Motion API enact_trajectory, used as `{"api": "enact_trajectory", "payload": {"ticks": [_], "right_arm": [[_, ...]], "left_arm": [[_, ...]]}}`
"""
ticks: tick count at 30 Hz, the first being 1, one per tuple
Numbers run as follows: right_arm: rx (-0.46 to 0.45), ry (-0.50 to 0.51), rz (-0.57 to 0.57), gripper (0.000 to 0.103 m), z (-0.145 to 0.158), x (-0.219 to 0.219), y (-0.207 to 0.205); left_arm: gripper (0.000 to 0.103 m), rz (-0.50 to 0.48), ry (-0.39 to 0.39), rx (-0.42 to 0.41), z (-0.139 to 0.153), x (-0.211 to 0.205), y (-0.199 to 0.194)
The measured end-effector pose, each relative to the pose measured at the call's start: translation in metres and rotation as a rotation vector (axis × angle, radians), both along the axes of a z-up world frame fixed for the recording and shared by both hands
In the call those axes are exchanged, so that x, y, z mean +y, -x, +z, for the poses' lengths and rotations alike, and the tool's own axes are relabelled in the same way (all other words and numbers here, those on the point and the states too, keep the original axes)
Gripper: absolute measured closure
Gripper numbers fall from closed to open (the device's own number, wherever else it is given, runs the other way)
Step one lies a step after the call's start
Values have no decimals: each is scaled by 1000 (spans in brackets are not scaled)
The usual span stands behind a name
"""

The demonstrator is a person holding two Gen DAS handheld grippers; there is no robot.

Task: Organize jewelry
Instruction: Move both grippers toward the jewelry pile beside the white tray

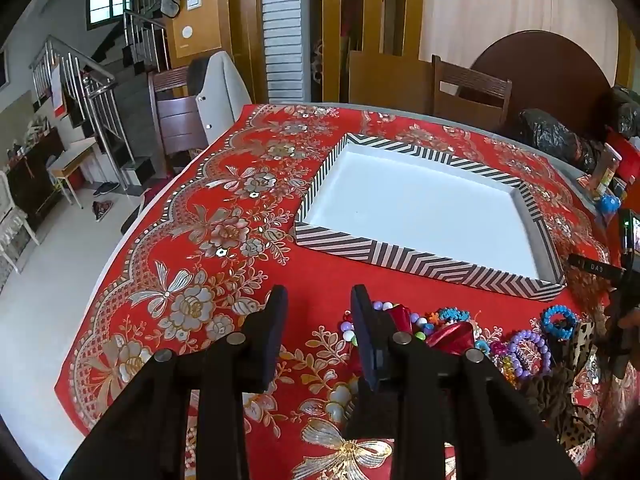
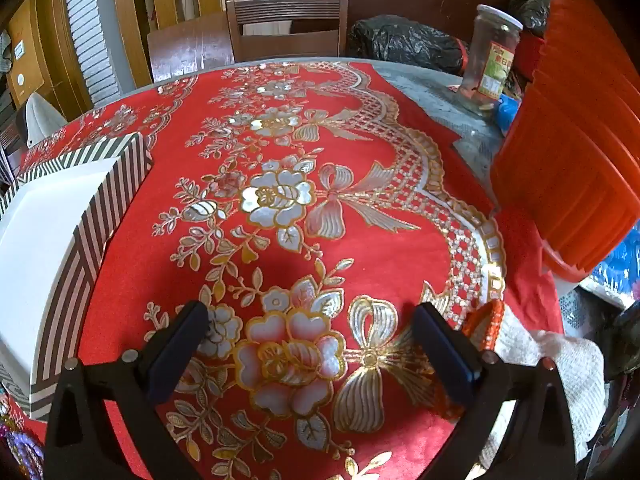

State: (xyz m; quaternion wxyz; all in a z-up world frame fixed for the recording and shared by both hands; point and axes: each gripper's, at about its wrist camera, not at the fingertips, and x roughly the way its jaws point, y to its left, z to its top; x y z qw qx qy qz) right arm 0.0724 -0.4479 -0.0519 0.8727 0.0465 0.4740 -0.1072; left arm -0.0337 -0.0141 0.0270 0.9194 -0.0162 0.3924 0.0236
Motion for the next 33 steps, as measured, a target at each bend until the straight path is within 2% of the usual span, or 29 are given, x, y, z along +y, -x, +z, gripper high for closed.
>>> {"api": "enact_trajectory", "payload": {"ticks": [6, 8, 14, 21, 27, 33], "right_arm": [[77, -17, -19, 0, 7, 0, 21], [50, -3, -15, 0, 14, 3, 28], [-64, 32, 47, 0, 64, 36, 64], [-189, -5, 136, 0, 109, 92, 107], [-223, -6, 211, 0, 119, 148, 131], [-191, -33, 303, 0, 110, 184, 141]], "left_arm": [[61, -8, 9, 6, -2, -3, 0], [61, -9, 4, 8, -3, -4, 0], [61, -13, -2, 12, -5, -7, 3], [61, -26, 6, 41, -9, -13, 7], [61, -34, 4, 46, -7, -19, 15], [61, -32, 5, 34, -4, -21, 23]]}}
